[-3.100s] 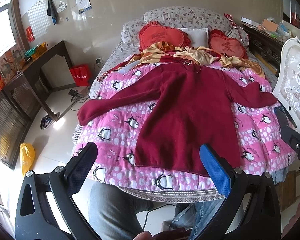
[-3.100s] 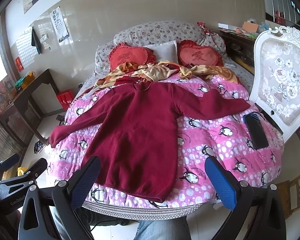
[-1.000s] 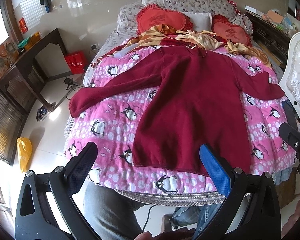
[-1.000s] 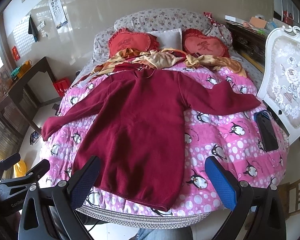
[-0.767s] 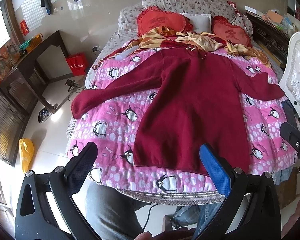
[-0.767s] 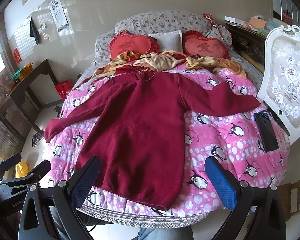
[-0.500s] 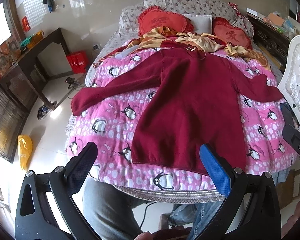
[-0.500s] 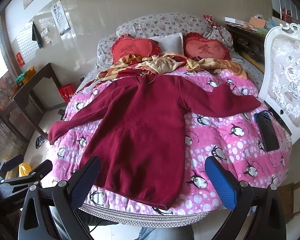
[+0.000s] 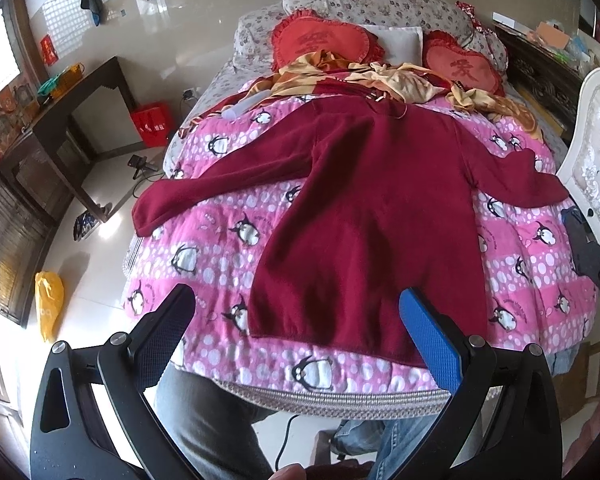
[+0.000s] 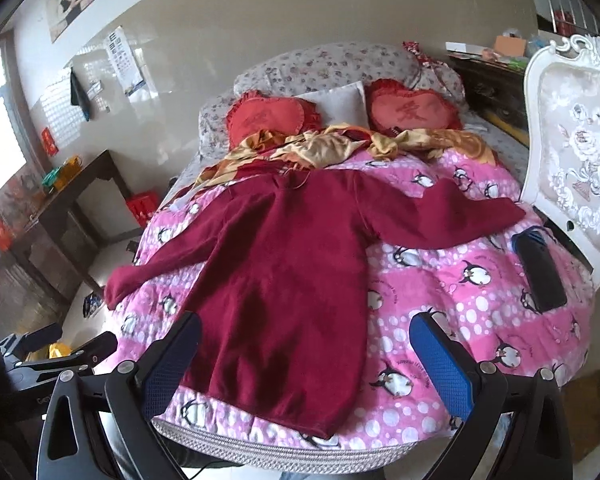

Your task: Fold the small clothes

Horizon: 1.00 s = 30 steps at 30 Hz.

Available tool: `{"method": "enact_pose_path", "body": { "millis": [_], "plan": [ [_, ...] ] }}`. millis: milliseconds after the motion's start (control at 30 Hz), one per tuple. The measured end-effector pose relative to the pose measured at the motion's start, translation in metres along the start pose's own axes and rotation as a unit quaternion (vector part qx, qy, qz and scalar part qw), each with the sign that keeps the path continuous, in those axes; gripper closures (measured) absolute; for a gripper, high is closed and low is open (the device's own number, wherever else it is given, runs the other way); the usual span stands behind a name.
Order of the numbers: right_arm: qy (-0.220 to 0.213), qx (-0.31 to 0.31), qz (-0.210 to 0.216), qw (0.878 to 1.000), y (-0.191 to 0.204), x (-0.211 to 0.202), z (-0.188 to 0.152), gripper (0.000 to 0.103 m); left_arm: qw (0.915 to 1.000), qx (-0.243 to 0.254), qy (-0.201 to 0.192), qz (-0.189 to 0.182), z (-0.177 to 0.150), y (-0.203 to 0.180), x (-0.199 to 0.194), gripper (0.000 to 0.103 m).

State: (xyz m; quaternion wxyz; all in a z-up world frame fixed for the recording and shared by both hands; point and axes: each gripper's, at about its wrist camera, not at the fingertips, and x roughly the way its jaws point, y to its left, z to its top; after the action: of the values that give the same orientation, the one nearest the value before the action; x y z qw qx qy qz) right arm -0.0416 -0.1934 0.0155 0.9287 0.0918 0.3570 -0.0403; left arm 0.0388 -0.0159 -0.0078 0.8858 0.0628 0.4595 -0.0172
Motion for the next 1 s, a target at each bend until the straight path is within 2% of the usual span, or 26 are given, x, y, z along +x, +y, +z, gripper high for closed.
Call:
{"method": "enact_pose_path", "body": {
  "millis": [167,267,367,467,533,633,733,800,900,933,967,1000],
  "plan": [
    [0.013,0.013,0.021,1.000,-0.019,0.022,0.015,0.000,0.9997,0.016,-0.004,-0.016,0.020,-0.019,0.019,0.000],
    [0.011,0.045,0.025,0.999,-0.051,0.047,0.029,0.000,0.9986,0.032,-0.009,-0.041,0.042,-0.043,0.040,0.000],
    [0.016,0.102,0.020,0.994,-0.105,0.084,0.048,0.015,0.9950,0.037,0.002,-0.093,0.068,-0.072,0.071,0.000],
    [0.028,0.162,0.012,0.986,-0.164,0.120,0.064,0.027,0.9909,0.041,0.016,-0.127,0.094,-0.106,0.107,0.000],
    [0.041,0.201,-0.016,0.979,-0.215,0.152,0.076,0.036,0.9874,0.044,0.026,-0.150,0.110,-0.129,0.128,0.000],
    [0.065,0.277,-0.024,0.958,-0.282,0.191,0.082,0.039,0.9795,0.043,0.048,-0.191,0.124,-0.159,0.155,0.000],
    [0.091,0.338,-0.051,0.935,-0.335,0.225,0.078,0.049,0.9720,0.043,0.079,-0.217,0.130,-0.186,0.179,0.000],
    [0.103,0.366,-0.045,0.924,-0.353,0.239,0.074,0.049,0.9692,0.048,0.093,-0.223,0.128,-0.198,0.188,0.000],
    [0.103,0.364,-0.060,0.924,-0.361,0.254,0.080,0.050,0.9663,0.053,0.104,-0.229,0.121,-0.208,0.193,0.000],
    [0.099,0.359,-0.068,0.926,-0.363,0.258,0.085,0.053,0.9652,0.053,0.108,-0.232,0.118,-0.208,0.194,0.000],
    [0.093,0.356,-0.076,0.927,-0.367,0.259,0.087,0.058,0.9644,0.053,0.111,-0.234,0.115,-0.208,0.194,0.000],
    [0.090,0.352,-0.093,0.927,-0.370,0.260,0.091,0.076,0.9640,0.052,0.113,-0.235,0.113,-0.205,0.193,0.001]
  ]
}}
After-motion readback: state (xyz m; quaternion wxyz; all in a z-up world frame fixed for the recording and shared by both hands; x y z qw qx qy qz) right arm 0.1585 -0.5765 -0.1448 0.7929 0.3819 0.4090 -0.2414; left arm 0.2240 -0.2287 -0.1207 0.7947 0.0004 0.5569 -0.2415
